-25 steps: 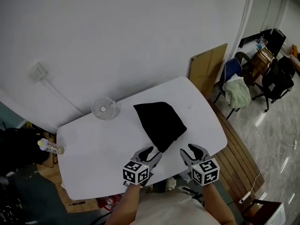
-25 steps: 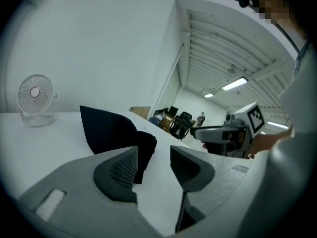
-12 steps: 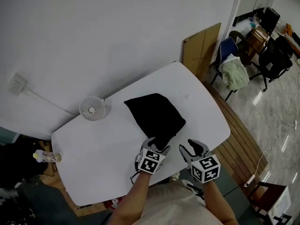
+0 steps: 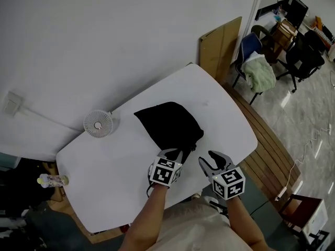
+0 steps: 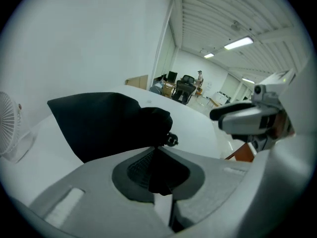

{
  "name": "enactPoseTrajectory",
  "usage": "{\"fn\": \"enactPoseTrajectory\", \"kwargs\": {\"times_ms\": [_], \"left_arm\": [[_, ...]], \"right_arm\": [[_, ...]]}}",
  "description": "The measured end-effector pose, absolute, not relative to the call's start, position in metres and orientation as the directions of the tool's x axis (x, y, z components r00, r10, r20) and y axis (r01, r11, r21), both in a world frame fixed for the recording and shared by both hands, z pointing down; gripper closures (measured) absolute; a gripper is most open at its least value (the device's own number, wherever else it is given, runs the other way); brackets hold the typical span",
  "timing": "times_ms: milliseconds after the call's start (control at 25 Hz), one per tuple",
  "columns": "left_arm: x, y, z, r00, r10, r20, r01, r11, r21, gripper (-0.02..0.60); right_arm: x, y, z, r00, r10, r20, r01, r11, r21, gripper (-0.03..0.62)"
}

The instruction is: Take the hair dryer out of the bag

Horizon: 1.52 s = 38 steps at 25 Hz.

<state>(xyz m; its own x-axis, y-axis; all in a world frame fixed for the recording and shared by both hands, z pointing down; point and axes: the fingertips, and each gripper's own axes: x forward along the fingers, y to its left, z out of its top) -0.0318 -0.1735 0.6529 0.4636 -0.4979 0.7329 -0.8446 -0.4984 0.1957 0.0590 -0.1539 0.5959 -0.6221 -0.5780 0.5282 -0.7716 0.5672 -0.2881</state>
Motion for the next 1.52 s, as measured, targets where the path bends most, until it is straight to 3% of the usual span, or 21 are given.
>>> {"fn": "enactPoseTrajectory", "kwargs": {"times_ms": [480, 1520], "left_arm": [[-0.032, -0.216, 0.6, 0.575, -0.507, 0.642, -0.809, -0.469, 0.354, 0.558], [-0.05, -0.231, 0.61, 0.611, -0.467, 0.64, -0.787, -0.446, 0.426, 0.557]], "right_arm": [[0.033, -0.185, 0.615, -0.621, -0.552, 0.557, -0.766, 0.58, -0.278, 0.389], [-0.028, -0.243, 0.703, -0.516, -0.255, 0.818, -0.721, 0.644, -0.254, 0.328]]}}
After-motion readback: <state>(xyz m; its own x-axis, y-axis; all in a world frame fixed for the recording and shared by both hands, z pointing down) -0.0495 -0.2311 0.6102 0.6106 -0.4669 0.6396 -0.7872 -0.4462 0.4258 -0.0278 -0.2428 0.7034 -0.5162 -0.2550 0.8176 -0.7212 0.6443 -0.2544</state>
